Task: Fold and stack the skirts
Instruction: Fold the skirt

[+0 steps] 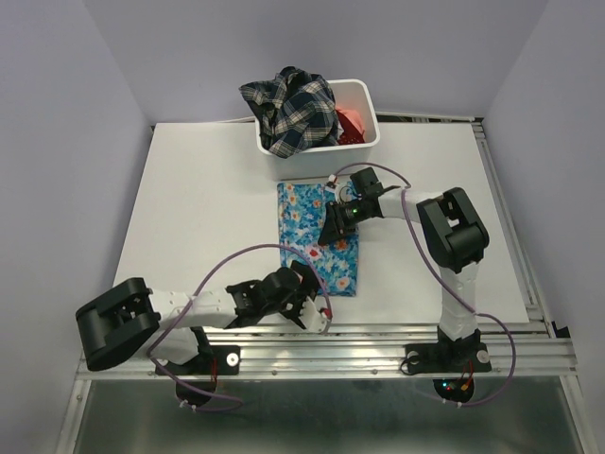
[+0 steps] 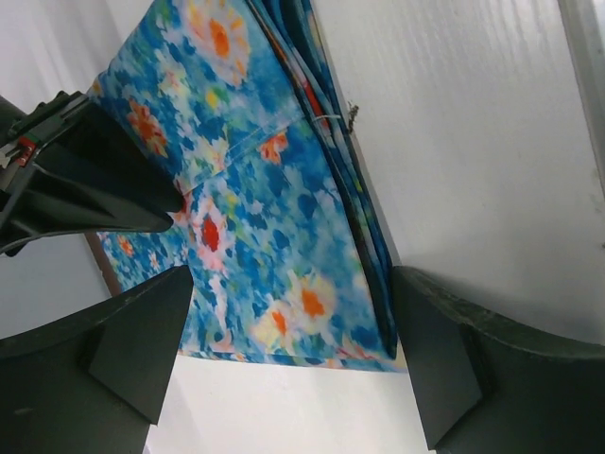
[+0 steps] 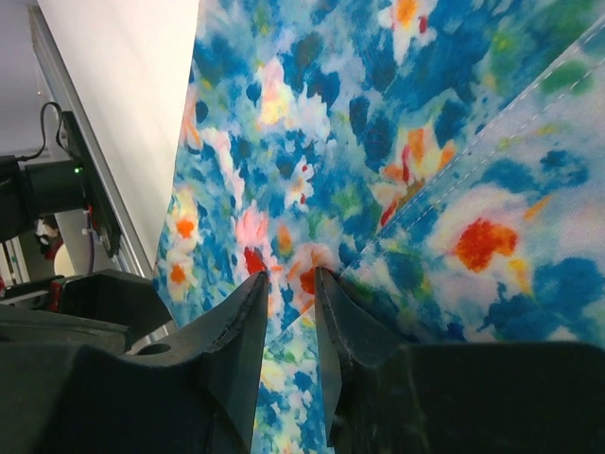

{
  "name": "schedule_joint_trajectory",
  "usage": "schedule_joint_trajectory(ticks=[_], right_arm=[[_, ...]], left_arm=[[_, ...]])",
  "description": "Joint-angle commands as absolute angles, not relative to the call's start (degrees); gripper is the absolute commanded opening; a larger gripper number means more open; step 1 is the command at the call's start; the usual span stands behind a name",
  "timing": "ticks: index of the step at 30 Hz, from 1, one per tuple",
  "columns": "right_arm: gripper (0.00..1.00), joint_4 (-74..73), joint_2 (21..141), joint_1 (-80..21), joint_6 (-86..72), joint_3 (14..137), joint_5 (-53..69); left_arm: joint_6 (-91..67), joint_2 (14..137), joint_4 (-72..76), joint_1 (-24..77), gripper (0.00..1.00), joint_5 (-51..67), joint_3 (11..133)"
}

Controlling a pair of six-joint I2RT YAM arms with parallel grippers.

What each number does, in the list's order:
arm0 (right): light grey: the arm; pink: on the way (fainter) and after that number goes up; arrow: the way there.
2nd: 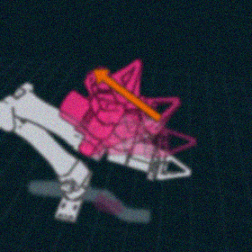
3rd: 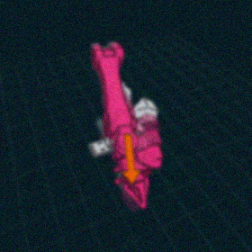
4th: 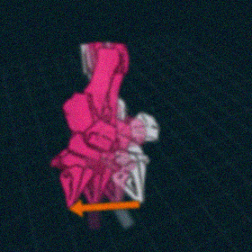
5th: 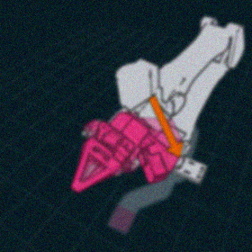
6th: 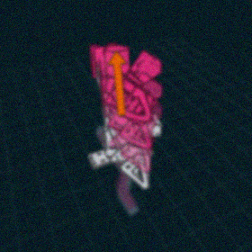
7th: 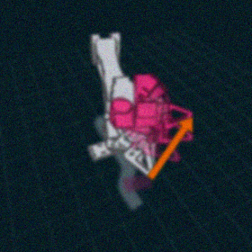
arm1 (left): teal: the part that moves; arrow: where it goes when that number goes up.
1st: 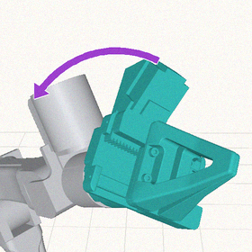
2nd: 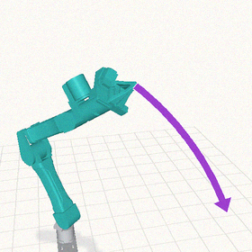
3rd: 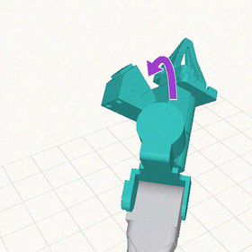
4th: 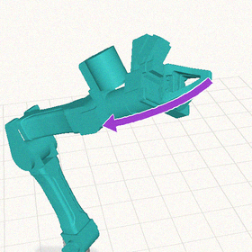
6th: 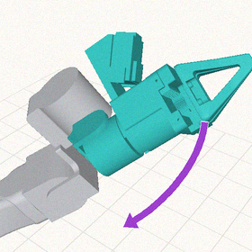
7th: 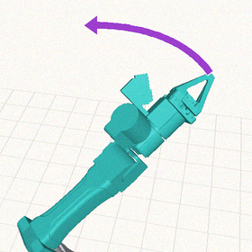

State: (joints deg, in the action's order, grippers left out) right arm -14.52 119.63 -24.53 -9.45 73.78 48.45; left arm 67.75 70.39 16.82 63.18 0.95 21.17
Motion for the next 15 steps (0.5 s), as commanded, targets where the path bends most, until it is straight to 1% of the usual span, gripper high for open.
schedule_joint_trajectory(ticks=[1,2,4,5,8,9,11,12,14,15], right_arm=[[0.32,-14.59,121.38,-25.31,-8.61,74.18,45.09],[0.32,-14.59,121.38,-25.31,-8.44,74.01,45.09],[0.32,-14.59,121.20,-25.31,-8.26,73.39,45.09],[0.32,-14.50,121.11,-25.31,-8.09,73.30,45.09],[0.32,-15.29,121.11,-25.31,-7.30,73.13,44.83],[0.32,-15.29,121.11,-25.31,-6.95,73.04,44.65],[0.32,-15.47,121.29,-25.31,-6.86,72.86,44.65],[0.32,-15.64,121.29,-25.31,-6.59,72.86,44.65],[0.32,-15.64,121.29,-25.31,-6.59,72.60,44.74],[0.32,-15.73,121.20,-25.31,-6.24,72.51,44.82]], left_arm=[[61.37,77.06,17.93,63.90,0.96,-2.98,23.02],[60.39,78.47,18.10,63.90,0.92,-4.47,24.51],[59.07,81.11,19.07,63.90,0.88,-5.10,25.31],[58.02,81.30,20.12,63.90,0.84,-5.10,25.57],[56.43,81.21,20.83,63.90,0.77,-5.10,26.72],[56.08,80.86,20.66,63.90,0.73,-5.53,27.33],[56.25,79.90,18.20,64.07,0.68,-5.36,28.21],[56.25,78.59,17.24,64.16,0.60,-5.01,29.17],[55.81,77.96,14.17,64.33,0.52,-4.14,30.49],[54.68,78.22,12.85,64.34,0.41,-3.96,32.15]])
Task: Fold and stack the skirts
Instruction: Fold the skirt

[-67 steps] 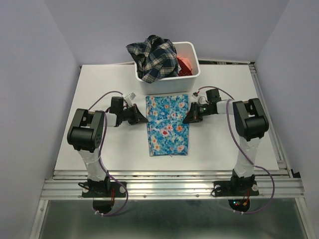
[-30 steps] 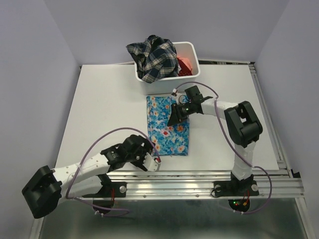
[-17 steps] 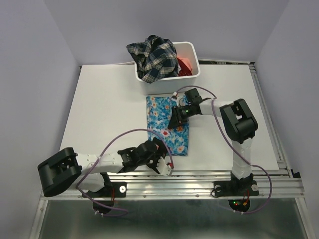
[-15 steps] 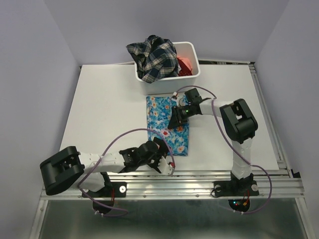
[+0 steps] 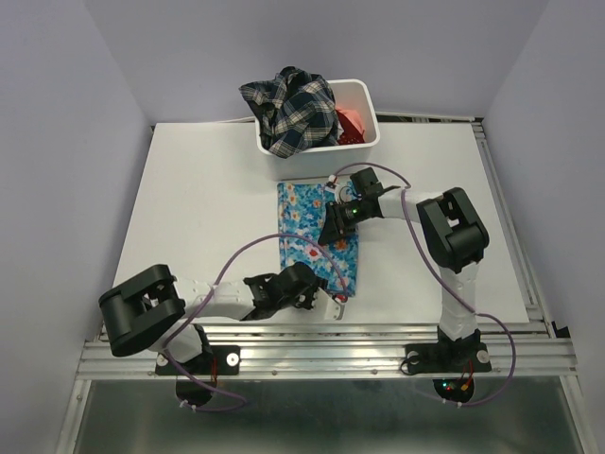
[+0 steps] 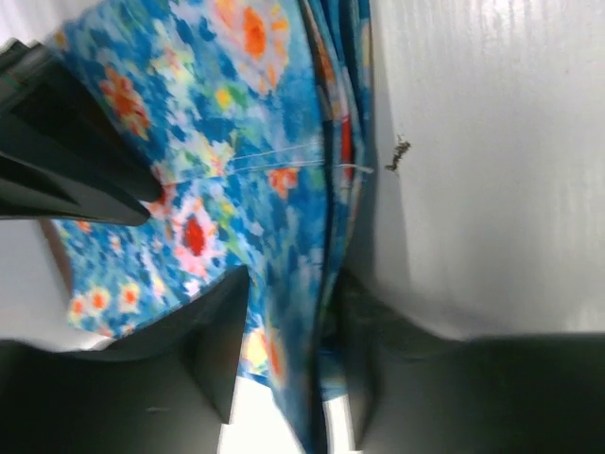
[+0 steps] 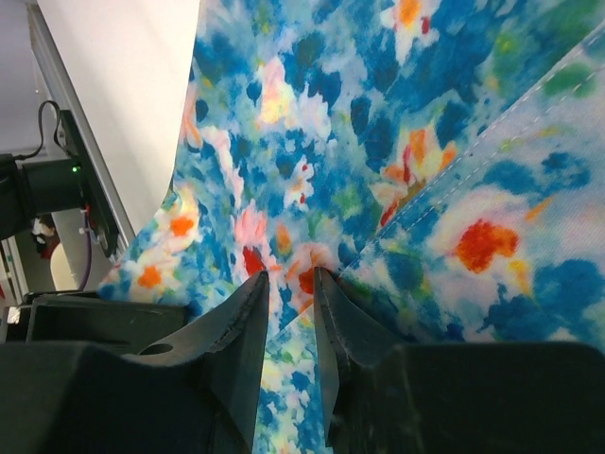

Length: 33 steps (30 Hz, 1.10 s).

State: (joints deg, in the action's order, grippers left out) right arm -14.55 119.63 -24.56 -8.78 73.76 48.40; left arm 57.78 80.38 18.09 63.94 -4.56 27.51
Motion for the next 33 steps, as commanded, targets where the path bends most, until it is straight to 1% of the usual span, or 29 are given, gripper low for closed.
schedule_joint_trajectory(ticks=[1,2,3,5,6,7,9,12,13,18,20,22,26,30,33], right_arm=[[0.32,-15.91,121.11,-25.31,-6.24,72.42,44.91],[0.32,-16.00,120.85,-25.31,-6.15,72.33,45.09],[0.32,-16.17,120.68,-25.31,-5.72,72.33,45.17],[0.32,-16.70,119.62,-25.31,-5.28,72.60,45.79],[0.32,-17.05,119.10,-25.31,-4.84,73.21,45.96],[0.33,-17.14,117.70,-25.31,-4.57,73.82,46.14],[0.35,-17.49,116.29,-25.31,-4.48,75.40,46.06],[0.38,-17.67,114.26,-24.08,-4.75,79.71,45.97],[0.41,-17.84,114.08,-22.78,-4.57,82.24,45.71],[0.46,-21.70,116.27,-21.27,-0.63,90.43,43.16],[0.52,-23.46,117.42,-21.27,-0.70,92.80,42.45],[0.55,-23.64,118.82,-21.27,1.58,93.51,42.19],[0.57,-23.29,120.93,-21.27,3.34,94.13,40.78],[0.58,-22.67,122.25,-21.27,4.39,91.16,43.06],[0.56,-23.64,122.17,-21.97,6.76,88.51,44.03]], left_arm=[[53.97,78.57,9.96,64.25,0.37,-3.61,33.12],[53.53,78.75,8.89,64.34,0.33,-3.26,33.83],[53.00,78.92,8.18,64.34,0.25,-2.56,34.45],[52.39,78.66,5.82,64.25,0.18,-0.89,34.89],[52.12,78.66,5.02,64.34,0.12,-0.36,35.33],[51.34,78.58,3.10,64.25,0.08,-0.26,35.68],[50.28,78.31,0.80,64.34,0.02,3.68,36.38],[48.35,76.12,-4.47,64.34,0.00,8.42,37.70],[47.99,75.50,-7.18,64.68,0.00,9.57,37.97],[45.71,69.98,-14.75,66.62,0.00,17.22,39.20],[44.65,68.74,-18.17,67.15,0.00,20.72,39.81],[44.03,67.50,-22.12,67.32,0.00,23.54,41.30],[42.72,66.45,-27.06,67.24,0.00,29.16,44.03],[40.61,66.62,-29.00,67.32,0.00,31.28,47.36],[38.85,67.32,-29.88,67.15,0.00,32.69,49.47]])
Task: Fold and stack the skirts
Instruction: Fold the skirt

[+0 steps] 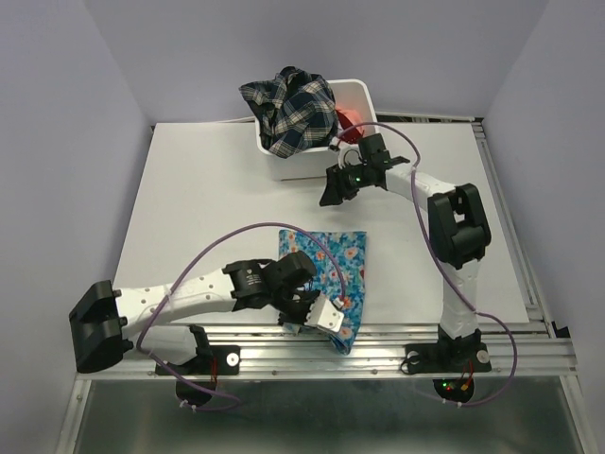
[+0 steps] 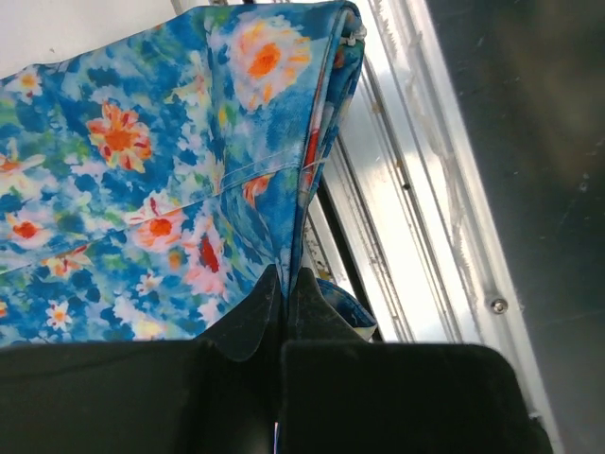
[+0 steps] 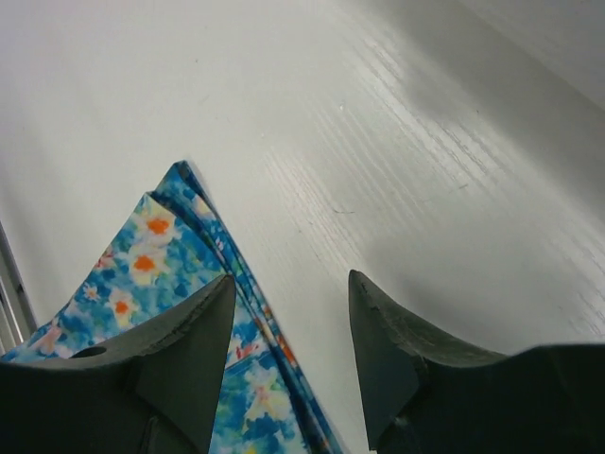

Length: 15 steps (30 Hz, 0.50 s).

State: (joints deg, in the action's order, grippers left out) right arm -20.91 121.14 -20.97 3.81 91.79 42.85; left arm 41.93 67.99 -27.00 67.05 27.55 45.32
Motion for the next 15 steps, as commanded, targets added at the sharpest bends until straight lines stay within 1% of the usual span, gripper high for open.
schedule_joint_trajectory(ticks=[1,8,15], right_arm=[[0.56,-25.03,122.08,-22.67,8.42,86.77,44.29],[0.49,-27.33,120.24,-24.43,11.25,78.76,48.25],[0.47,-26.10,118.65,-26.10,10.72,74.80,51.67]], left_arm=[[38.41,67.50,-29.88,66.97,0.00,32.87,50.96],[38.40,71.36,-33.48,62.67,0.00,33.48,59.14],[42.18,77.24,-34.89,53.89,0.00,34.37,65.11]])
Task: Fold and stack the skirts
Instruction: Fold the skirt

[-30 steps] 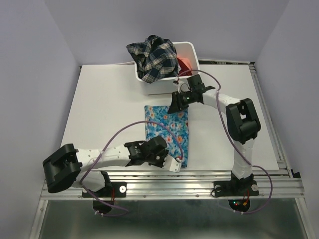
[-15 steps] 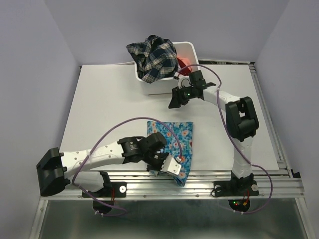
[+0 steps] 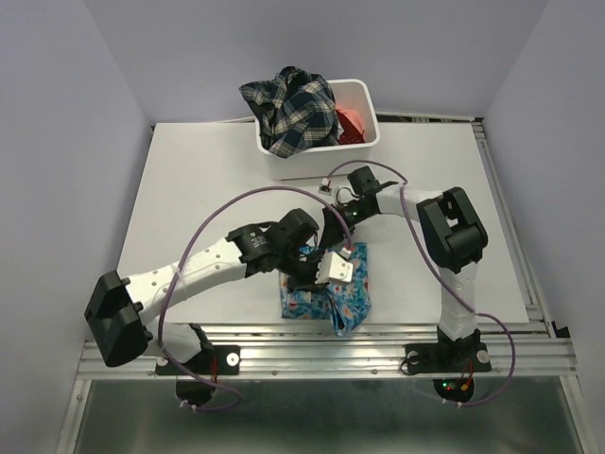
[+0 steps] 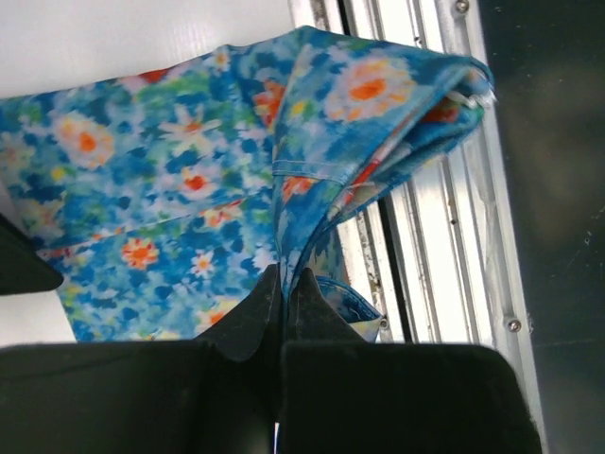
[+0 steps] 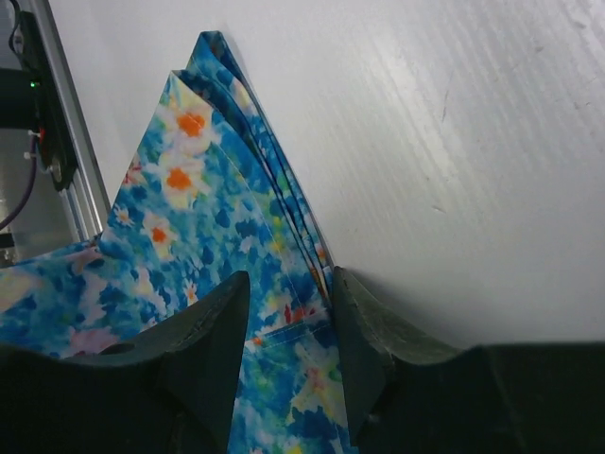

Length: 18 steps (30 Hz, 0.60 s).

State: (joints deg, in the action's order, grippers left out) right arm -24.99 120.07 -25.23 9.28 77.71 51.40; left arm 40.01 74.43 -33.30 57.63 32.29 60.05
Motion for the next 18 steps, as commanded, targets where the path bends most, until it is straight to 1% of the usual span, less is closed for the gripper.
schedule_joint_trajectory(ticks=[1,10,18], right_arm=[[0.47,-25.93,118.39,-26.10,10.72,74.53,51.94],[0.46,-26.02,118.56,-26.63,10.55,74.88,53.61],[0.46,-26.46,119.27,-27.16,10.81,76.29,54.40]], left_arm=[[42.54,78.21,-34.89,52.22,0.00,34.37,65.82],[45.70,88.14,-32.70,45.97,0.00,34.45,71.45],[45.88,93.69,-26.73,42.28,0.00,33.75,71.63]])
